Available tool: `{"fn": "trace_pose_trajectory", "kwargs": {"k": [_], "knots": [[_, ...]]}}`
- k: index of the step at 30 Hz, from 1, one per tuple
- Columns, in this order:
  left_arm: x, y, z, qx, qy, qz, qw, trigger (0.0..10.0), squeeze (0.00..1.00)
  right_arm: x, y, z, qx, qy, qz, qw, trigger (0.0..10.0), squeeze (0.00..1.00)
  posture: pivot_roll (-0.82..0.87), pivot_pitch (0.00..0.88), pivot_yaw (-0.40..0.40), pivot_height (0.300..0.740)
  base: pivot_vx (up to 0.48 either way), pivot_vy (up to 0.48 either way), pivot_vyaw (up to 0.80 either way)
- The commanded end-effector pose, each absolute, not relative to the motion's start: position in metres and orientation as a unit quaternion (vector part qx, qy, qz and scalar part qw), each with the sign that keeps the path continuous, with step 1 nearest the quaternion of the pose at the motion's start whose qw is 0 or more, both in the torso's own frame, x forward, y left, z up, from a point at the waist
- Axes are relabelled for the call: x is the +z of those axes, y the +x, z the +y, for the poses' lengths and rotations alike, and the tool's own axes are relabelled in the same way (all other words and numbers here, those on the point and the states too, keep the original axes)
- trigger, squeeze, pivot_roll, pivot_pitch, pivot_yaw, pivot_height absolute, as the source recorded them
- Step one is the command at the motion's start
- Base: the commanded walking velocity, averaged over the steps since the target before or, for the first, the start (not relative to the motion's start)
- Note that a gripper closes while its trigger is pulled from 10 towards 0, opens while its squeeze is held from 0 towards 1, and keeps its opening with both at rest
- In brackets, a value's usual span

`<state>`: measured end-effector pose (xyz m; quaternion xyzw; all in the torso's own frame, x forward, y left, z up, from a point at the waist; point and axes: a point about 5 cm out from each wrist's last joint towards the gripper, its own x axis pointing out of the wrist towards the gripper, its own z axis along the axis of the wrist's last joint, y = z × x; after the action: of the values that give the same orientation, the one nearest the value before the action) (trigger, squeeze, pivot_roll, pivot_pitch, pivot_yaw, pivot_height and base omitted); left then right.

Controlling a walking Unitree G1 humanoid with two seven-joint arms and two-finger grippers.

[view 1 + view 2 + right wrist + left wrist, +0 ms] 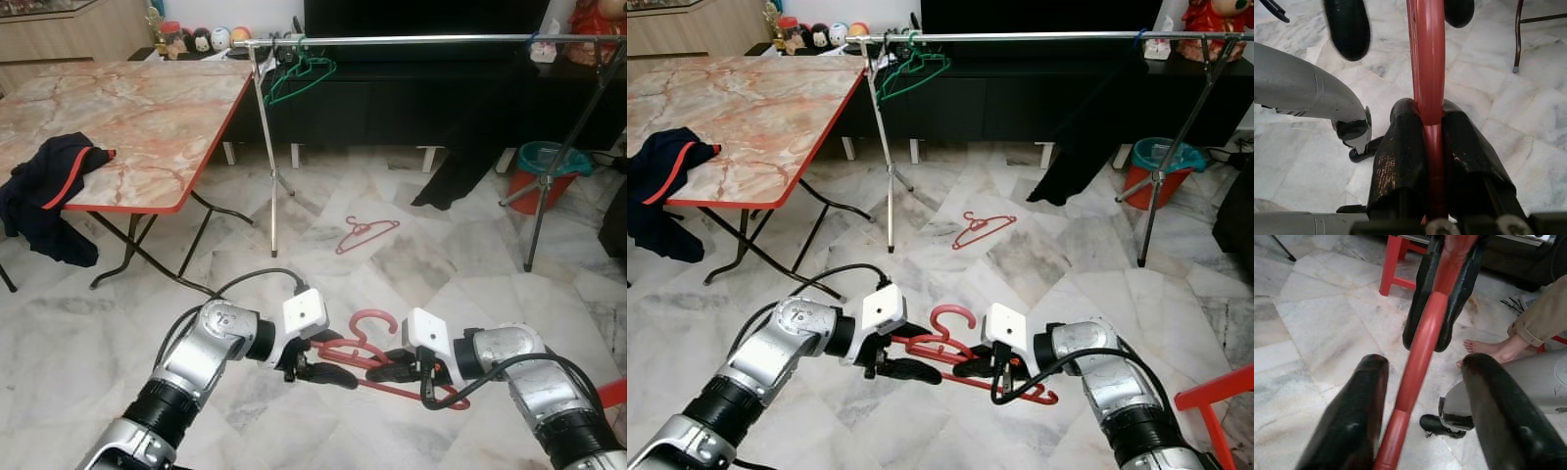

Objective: Hang hanger

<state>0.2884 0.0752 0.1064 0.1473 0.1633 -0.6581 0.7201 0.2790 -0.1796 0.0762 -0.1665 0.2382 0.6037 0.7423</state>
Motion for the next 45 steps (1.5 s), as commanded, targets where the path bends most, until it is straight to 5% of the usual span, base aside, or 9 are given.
{"fn": "trace_pose_trajectory", "kwargs": {"k": [1, 28, 29, 30, 31, 34, 40, 41, 45], "knots": [[0.107, 0.290, 0.075, -0.662, 0.159, 0.164, 0.714, 0.0, 0.00, 0.082, 0.280, -0.177, 0.607, -0.171, 0.227, 0.743, 10.0, 0.00, -0.18, 0.000, 0.036, 0.740, 0.000, 0.000, 0.00], [0.107, 0.294, 0.077, -0.656, 0.174, 0.163, 0.716, 0.0, 0.00, 0.080, 0.280, -0.179, 0.606, -0.180, 0.232, 0.739, 10.0, 0.00, -0.18, 0.000, 0.034, 0.740, 0.000, 0.000, 0.00], [0.107, 0.294, 0.077, -0.652, 0.176, 0.163, 0.719, 0.0, 0.00, 0.080, 0.280, -0.179, 0.605, -0.179, 0.232, 0.740, 10.0, 0.15, -0.18, 0.000, 0.033, 0.740, 0.000, 0.000, 0.00], [0.107, 0.295, 0.077, -0.650, 0.177, 0.163, 0.721, 0.0, 0.00, 0.079, 0.280, -0.179, 0.605, -0.179, 0.233, 0.740, 10.0, 0.15, -0.18, 0.000, 0.033, 0.740, 0.000, 0.000, 0.00], [0.106, 0.297, 0.078, -0.642, 0.182, 0.162, 0.727, 0.0, 0.00, 0.078, 0.280, -0.179, 0.601, -0.179, 0.234, 0.743, 10.0, 0.87, -0.18, 0.000, 0.033, 0.740, 0.000, 0.000, 0.00], [0.105, 0.300, 0.079, -0.631, 0.187, 0.162, 0.735, 0.0, 0.00, 0.077, 0.281, -0.179, 0.598, -0.180, 0.236, 0.745, 10.0, 1.00, -0.18, 0.000, 0.034, 0.740, 0.000, 0.000, 0.00], [0.096, 0.312, 0.089, -0.575, 0.213, 0.156, 0.774, 0.0, 0.00, 0.062, 0.284, -0.182, 0.561, -0.210, 0.262, 0.757, 10.0, 0.96, -0.18, 0.000, 0.035, 0.740, 0.000, 0.000, 0.00], [0.094, 0.314, 0.090, -0.564, 0.213, 0.156, 0.782, 0.0, 0.00, 0.058, 0.284, -0.183, 0.550, -0.221, 0.267, 0.760, 10.0, 0.00, -0.18, 0.000, 0.035, 0.740, 0.000, 0.000, 0.00], [0.089, 0.318, 0.096, -0.535, 0.218, 0.158, 0.801, 0.0, 0.00, 0.048, 0.285, -0.187, 0.520, -0.223, 0.283, 0.774, 10.0, 0.00, -0.18, 0.000, 0.034, 0.740, 0.000, 0.000, 0.00]]}}
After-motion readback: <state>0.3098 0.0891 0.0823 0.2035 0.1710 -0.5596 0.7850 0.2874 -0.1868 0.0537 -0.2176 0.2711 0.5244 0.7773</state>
